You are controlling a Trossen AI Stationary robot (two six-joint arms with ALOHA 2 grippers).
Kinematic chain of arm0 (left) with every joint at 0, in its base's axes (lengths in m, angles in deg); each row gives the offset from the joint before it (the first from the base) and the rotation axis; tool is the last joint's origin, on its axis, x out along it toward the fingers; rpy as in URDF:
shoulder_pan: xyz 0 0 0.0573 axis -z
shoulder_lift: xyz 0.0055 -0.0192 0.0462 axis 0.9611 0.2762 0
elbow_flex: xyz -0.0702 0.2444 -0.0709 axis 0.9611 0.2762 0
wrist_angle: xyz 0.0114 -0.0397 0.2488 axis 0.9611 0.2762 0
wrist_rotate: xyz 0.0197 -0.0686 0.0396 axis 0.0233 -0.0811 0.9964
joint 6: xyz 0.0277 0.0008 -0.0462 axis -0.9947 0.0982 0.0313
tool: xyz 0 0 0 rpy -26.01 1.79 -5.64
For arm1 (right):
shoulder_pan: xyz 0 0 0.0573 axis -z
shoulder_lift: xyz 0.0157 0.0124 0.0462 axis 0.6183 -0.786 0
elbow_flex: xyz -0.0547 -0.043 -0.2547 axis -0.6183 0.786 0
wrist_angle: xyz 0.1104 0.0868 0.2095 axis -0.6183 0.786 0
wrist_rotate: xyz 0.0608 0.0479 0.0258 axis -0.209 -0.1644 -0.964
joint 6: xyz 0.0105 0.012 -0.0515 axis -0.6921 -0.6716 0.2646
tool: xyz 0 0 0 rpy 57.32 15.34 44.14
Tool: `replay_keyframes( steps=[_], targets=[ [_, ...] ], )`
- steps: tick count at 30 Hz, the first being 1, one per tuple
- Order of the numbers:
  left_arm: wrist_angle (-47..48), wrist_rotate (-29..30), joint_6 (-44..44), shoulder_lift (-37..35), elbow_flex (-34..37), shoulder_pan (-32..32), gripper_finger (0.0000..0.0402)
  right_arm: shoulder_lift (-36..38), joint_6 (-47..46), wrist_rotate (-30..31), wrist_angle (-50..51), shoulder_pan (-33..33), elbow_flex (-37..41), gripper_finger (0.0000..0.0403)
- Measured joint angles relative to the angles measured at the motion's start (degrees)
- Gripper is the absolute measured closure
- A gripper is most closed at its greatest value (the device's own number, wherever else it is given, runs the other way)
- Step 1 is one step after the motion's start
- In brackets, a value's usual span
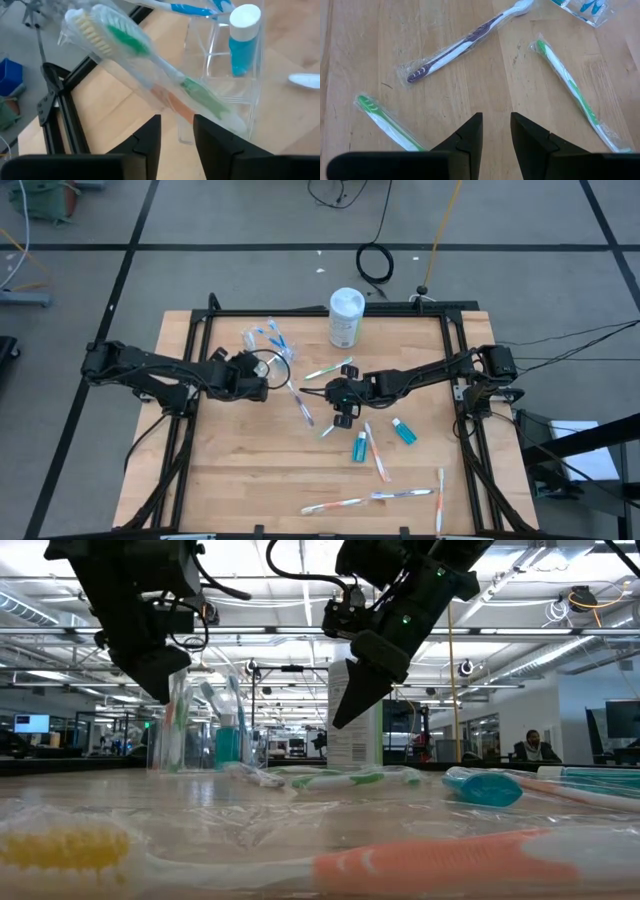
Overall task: Pick & Place toothbrushing station
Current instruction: Put the mouthwash into the middle of the transparent organizer
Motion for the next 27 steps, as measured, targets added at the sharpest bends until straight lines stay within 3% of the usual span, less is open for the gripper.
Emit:
replay_keyframes(
  steps=[3, 9, 17, 27],
  targets=[
    [0.0, -0.6, -0.7, -0.1, 0.0, 0.0, 0.0265, 0.6, 0.0, -0.1, 0.7, 0.0, 0.0, 0.0312],
    [2.9, -7.7, 0.7, -4.6, -0.6, 0.3, 0.0257, 7.4, 0.5, -3.1, 7.0, -0.8, 0.1, 0.0312],
    [2.5, -9.9, 4.1, -12.3, -0.8, 3.5, 0.0256, 14.4, -12.9, -4.5, 10.3, -3.2, 0.4, 0.0312],
    [2.2, -8.3, 5.8, -13.4, -0.8, 5.4, 0.0256, 15.1, -16.9, -4.7, -10.4, -7.7, 10.1, 0.0312]
  ],
)
